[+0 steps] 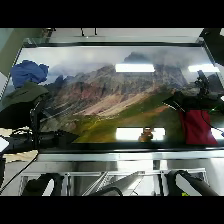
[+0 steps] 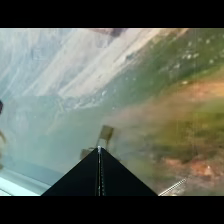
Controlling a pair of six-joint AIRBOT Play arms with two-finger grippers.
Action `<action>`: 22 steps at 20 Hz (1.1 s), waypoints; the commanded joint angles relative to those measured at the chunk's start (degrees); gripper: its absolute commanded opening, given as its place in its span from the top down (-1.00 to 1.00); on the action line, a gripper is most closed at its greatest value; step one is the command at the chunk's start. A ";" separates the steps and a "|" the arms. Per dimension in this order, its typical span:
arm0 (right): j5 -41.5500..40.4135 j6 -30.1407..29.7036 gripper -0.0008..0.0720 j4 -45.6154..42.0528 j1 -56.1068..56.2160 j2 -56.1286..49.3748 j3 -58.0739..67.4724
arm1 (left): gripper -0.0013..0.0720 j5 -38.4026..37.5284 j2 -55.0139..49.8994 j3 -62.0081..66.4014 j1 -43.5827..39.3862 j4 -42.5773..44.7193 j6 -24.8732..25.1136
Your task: Fold the shirts.
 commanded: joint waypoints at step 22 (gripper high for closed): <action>-0.07 0.00 0.93 0.00 0.04 -0.02 -0.02 | -0.92 14.64 -45.62 47.32 14.43 23.67 0.33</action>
